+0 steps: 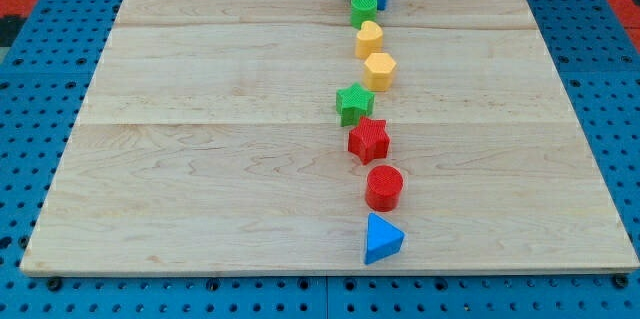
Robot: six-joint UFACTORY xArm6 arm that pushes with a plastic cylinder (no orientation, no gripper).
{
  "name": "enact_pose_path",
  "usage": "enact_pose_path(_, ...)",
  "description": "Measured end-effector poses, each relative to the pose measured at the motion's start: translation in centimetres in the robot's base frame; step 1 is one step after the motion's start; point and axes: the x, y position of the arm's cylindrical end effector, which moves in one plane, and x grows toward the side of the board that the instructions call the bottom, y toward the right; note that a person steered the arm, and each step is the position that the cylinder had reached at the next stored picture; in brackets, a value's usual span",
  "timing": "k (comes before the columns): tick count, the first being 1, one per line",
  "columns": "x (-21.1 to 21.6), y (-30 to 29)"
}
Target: Push the green circle towards left
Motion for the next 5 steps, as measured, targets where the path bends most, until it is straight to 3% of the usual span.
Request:
enact_pose_path(1, 0.2, 1.2)
enact_pose_path(2, 3.3, 7.9)
enact_pose_path(4, 4.0, -2.8)
enact_pose_path(5, 3.8, -4.9)
